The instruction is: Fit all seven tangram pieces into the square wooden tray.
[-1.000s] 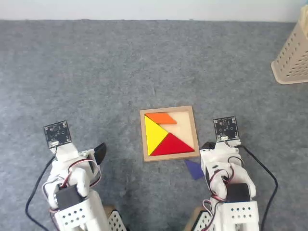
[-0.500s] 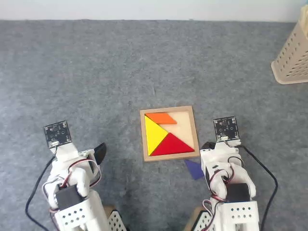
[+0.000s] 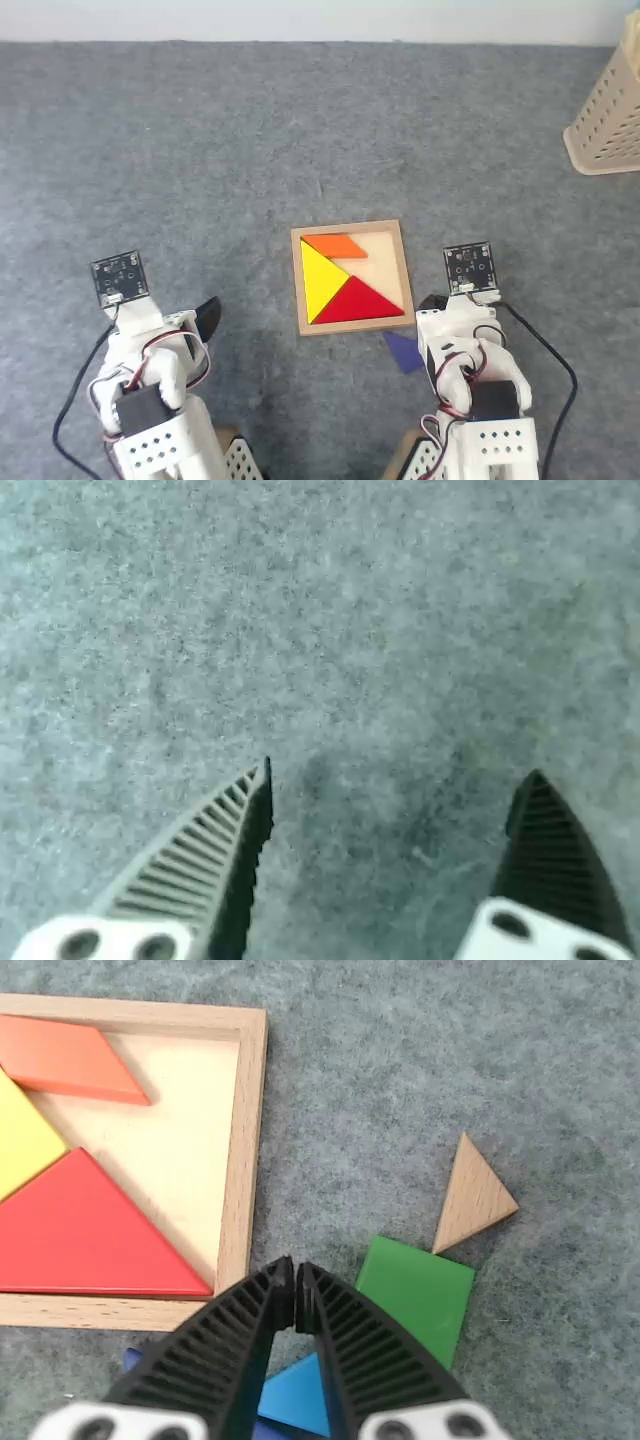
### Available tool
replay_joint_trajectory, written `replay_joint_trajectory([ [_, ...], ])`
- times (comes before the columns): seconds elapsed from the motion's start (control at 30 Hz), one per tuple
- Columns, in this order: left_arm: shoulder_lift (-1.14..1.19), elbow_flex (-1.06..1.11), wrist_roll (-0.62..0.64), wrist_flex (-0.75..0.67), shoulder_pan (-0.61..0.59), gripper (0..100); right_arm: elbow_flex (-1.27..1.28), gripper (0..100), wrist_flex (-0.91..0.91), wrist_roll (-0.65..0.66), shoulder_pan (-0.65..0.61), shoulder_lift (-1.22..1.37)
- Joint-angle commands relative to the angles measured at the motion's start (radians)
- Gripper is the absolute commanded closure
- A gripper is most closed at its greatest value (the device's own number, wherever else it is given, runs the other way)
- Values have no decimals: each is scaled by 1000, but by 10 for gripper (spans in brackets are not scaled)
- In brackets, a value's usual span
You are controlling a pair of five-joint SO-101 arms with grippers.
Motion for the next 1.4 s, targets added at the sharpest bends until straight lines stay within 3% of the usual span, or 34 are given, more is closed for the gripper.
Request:
replay_joint_trajectory([
  [0.0, -12, -13, -2, -2, 2, 646, 15, 987, 5, 0, 16, -19],
  [1.37, -12, -13, -2, -2, 2, 646, 15, 987, 25, 0, 15, -19],
])
